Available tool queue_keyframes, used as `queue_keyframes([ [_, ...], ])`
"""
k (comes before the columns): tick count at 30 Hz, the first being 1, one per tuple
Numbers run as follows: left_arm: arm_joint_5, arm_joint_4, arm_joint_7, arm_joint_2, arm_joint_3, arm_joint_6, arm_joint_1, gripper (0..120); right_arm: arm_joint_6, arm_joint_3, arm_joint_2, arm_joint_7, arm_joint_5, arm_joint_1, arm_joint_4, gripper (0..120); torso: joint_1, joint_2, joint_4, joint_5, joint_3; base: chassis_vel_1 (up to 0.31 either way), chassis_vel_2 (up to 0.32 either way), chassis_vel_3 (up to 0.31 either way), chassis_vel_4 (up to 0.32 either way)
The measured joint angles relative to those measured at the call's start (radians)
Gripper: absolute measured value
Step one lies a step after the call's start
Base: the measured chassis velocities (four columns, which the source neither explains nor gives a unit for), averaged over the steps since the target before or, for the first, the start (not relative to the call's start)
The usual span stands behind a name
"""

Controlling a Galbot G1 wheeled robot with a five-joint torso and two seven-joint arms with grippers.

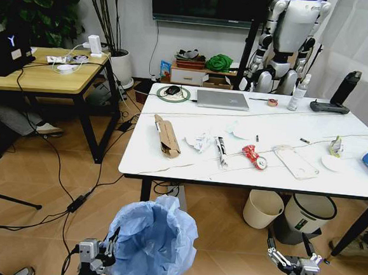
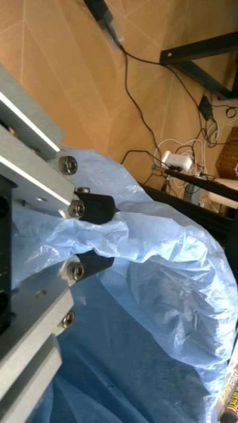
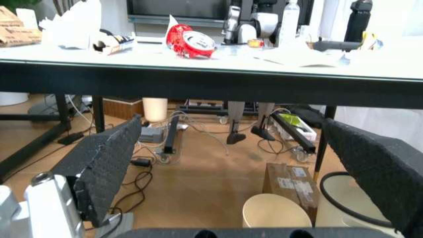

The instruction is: Pick up the trash bin and place the trash from the table into it.

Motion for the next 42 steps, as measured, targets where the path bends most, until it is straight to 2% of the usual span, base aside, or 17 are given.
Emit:
queue_keyframes([
  [42,0.014,0.009,-0.015,-0.005,0.006,-0.014,0.0,0,0.0,-0.002,0.0,0.001,0.005,0.002,-0.001,100,0.102,0.226,0.0,0.0,0.124,0.0,0.0,0.0,0.0],
])
